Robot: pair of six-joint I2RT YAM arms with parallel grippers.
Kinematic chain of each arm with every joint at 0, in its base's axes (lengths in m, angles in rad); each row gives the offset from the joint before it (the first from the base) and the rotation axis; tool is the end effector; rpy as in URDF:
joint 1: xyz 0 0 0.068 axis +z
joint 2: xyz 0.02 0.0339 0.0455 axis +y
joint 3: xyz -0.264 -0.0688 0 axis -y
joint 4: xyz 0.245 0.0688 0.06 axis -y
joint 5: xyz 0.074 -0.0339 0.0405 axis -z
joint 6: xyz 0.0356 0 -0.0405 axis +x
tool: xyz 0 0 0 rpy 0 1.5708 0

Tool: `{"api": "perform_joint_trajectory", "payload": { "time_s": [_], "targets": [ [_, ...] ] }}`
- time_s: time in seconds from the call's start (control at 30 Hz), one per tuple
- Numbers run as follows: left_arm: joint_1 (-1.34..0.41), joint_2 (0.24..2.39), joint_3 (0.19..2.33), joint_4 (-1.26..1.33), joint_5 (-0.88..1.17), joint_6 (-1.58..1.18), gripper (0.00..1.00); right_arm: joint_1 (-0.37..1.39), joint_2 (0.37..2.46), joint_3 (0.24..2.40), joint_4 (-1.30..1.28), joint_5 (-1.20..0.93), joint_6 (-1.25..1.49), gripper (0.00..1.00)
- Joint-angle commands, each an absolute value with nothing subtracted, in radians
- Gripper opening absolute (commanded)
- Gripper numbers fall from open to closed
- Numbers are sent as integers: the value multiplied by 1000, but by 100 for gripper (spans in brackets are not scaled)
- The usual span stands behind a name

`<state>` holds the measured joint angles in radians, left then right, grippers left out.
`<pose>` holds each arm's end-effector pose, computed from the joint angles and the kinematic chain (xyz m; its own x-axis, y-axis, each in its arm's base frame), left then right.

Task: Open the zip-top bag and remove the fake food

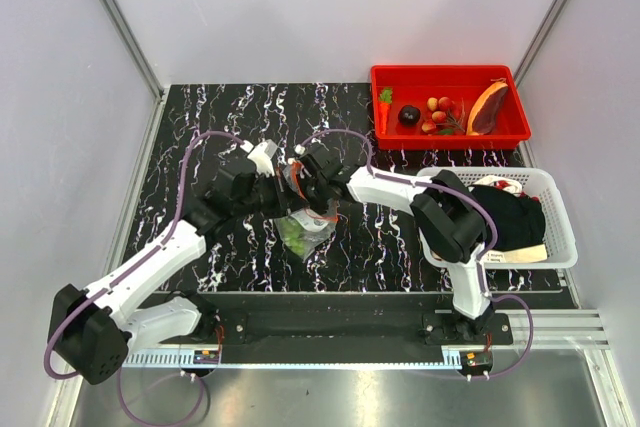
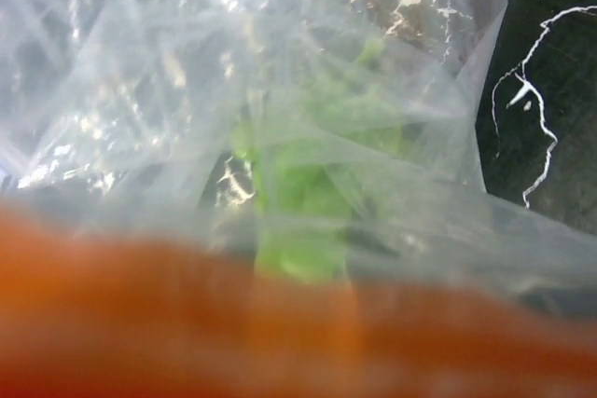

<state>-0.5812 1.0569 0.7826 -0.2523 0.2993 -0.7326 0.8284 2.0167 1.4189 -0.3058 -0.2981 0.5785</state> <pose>0.1912 -0.1382 0.2805 -0.8057 -0.2354 -0.5436 0.2675 0.6743 -0.6884 0.2877 0.3291 0.1785 -0.8970 -0.2045 -0.3919 -0.4022 0.7455 0.5315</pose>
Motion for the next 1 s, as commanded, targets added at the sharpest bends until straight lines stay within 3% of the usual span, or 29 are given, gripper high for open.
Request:
{"api": "perform_joint_trajectory", "payload": {
  "time_s": [0.0, 0.2, 0.3, 0.33, 0.47, 0.97],
  "targets": [
    [-584, 1045, 759, -187, 318, -738, 0, 834, 2063, 1411, -256, -314, 586, 55],
    [-584, 1034, 736, -189, 311, -735, 0, 834, 2103, 1424, -239, -319, 594, 54],
    [-584, 1028, 732, -199, 299, -727, 0, 834, 2105, 1427, -238, -307, 591, 44],
    [-586, 1026, 732, -204, 296, -724, 0, 833, 2097, 1425, -238, -305, 585, 32],
    [-584, 1008, 732, -242, 249, -709, 0, 834, 2040, 1414, -242, -321, 572, 12],
    [-581, 931, 776, -374, 140, -618, 0, 861, 1683, 1390, -356, -289, 515, 8]
  ]
}}
